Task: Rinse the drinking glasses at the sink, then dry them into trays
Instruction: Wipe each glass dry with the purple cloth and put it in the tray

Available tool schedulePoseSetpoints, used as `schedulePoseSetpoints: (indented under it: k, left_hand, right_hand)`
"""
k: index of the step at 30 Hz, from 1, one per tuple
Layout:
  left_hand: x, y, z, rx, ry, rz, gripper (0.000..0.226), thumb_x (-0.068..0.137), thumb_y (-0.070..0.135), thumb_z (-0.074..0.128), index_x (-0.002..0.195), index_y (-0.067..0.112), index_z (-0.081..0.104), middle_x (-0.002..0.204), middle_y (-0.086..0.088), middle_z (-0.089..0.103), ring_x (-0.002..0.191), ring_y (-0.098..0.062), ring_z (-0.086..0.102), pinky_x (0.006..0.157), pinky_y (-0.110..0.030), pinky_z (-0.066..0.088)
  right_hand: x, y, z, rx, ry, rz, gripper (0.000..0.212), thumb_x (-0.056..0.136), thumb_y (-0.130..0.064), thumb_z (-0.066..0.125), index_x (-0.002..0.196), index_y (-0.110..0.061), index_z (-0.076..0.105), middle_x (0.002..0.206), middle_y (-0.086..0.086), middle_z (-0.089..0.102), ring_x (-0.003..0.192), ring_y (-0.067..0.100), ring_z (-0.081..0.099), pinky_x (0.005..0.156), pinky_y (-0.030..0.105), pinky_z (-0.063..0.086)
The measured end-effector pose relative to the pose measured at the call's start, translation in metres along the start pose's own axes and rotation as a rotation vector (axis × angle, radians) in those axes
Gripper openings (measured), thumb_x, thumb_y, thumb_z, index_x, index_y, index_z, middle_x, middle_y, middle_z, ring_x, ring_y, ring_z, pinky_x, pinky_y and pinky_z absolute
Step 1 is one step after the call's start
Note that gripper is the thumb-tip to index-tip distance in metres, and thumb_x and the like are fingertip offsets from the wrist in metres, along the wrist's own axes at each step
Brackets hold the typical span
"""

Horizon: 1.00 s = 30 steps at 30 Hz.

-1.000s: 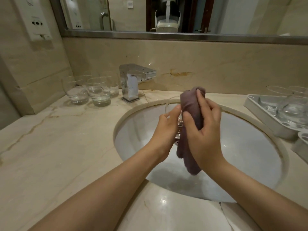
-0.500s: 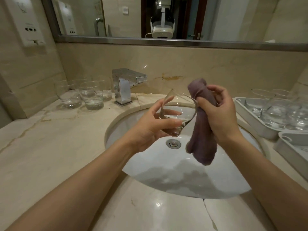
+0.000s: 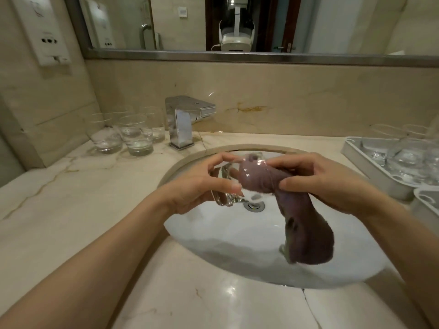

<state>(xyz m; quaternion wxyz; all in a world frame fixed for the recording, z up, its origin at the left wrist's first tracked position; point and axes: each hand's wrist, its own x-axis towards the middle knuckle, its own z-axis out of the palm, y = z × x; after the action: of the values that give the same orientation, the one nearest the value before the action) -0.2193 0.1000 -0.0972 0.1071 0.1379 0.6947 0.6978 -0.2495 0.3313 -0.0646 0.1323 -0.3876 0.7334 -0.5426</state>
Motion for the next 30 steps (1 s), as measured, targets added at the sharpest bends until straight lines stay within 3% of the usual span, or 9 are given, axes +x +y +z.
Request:
schedulePoseSetpoints:
  k: [2,6,9,12,16,18,23,27,30]
  left_hand:
    - [-0.002,-0.001,0.0,0.022,-0.058,-0.027,0.057,0.054,0.019,0.079,0.107,0.029,0.059,0.102,-0.009,0.066,0.074,-0.021,0.065,0.057,-0.026,0.054]
    - [0.001,0.0,-0.004,-0.129,-0.057,0.009,0.069,0.05,0.02,0.086,0.112,0.02,0.057,0.102,-0.012,0.065,0.074,-0.024,0.067,0.062,-0.03,0.057]
    - [0.001,0.002,-0.002,-0.192,-0.087,0.048,0.083,0.046,0.034,0.094,0.117,0.016,0.054,0.099,-0.012,0.068,0.075,-0.026,0.069,0.062,-0.031,0.057]
    - [0.001,0.006,0.005,-0.159,-0.005,0.069,0.068,0.053,0.025,0.086,0.115,0.019,0.057,0.109,-0.014,0.065,0.079,-0.028,0.069,0.061,-0.03,0.057]
    - [-0.004,0.005,0.012,0.344,0.086,0.082,0.063,0.068,0.013,0.085,0.12,0.03,0.054,0.106,-0.003,0.062,0.084,-0.016,0.069,0.063,-0.022,0.055]
    - [-0.005,-0.002,0.016,0.668,0.072,0.148,0.068,0.071,0.019,0.084,0.126,0.035,0.048,0.11,0.004,0.059,0.096,-0.01,0.064,0.076,-0.02,0.054]
    - [0.003,-0.018,0.013,1.299,-0.006,0.52,0.081,0.072,0.019,0.081,0.133,0.042,0.032,0.132,-0.004,0.048,0.114,-0.025,0.051,0.089,-0.044,0.049]
    - [0.003,-0.013,0.014,1.063,0.087,0.464,0.083,0.067,0.011,0.084,0.135,0.038,0.044,0.127,0.004,0.045,0.108,-0.012,0.053,0.088,-0.027,0.048]
    - [0.001,-0.002,0.011,0.593,0.083,0.158,0.091,0.065,0.006,0.086,0.135,0.041,0.04,0.124,0.007,0.048,0.107,-0.011,0.06,0.092,-0.028,0.054]
  right_hand:
    - [-0.004,0.002,0.004,-0.067,-0.034,-0.019,0.037,0.067,-0.013,0.062,0.085,-0.042,0.075,0.103,-0.021,0.071,0.1,-0.003,0.064,0.083,0.011,0.047]
    - [-0.002,0.008,0.009,0.093,0.249,-0.174,0.038,0.056,-0.035,0.089,0.087,-0.035,0.067,0.111,-0.011,0.068,0.103,0.01,0.067,0.079,0.02,0.053]
    - [-0.003,0.007,0.01,-0.033,0.336,-0.213,0.019,0.065,-0.04,0.076,0.083,-0.037,0.069,0.109,-0.018,0.069,0.105,0.003,0.064,0.084,0.019,0.05]
    - [-0.005,0.006,0.013,-0.227,0.256,-0.136,0.036,0.067,-0.04,0.073,0.101,-0.039,0.064,0.105,-0.032,0.063,0.096,-0.009,0.06,0.081,0.011,0.045]
    - [-0.002,0.015,0.026,-0.189,0.055,0.069,0.04,0.072,-0.008,0.081,0.101,-0.031,0.066,0.087,-0.022,0.069,0.08,-0.003,0.065,0.069,0.007,0.046]
    - [-0.004,0.021,0.029,-0.072,-0.029,0.211,0.036,0.069,-0.01,0.083,0.096,-0.029,0.07,0.079,-0.011,0.07,0.07,0.006,0.065,0.066,0.014,0.049]
    - [-0.006,0.028,0.034,0.245,-0.018,0.332,0.037,0.07,-0.013,0.079,0.103,-0.018,0.065,0.069,-0.006,0.069,0.062,0.008,0.063,0.058,0.019,0.052]
    - [-0.004,0.03,0.038,0.131,0.113,0.234,0.031,0.075,-0.009,0.074,0.101,-0.024,0.066,0.075,-0.011,0.072,0.067,0.006,0.065,0.062,0.015,0.051]
    - [-0.004,0.031,0.039,-0.096,0.162,0.048,0.038,0.073,-0.007,0.079,0.099,-0.032,0.067,0.092,-0.02,0.071,0.086,-0.002,0.066,0.073,0.007,0.046]
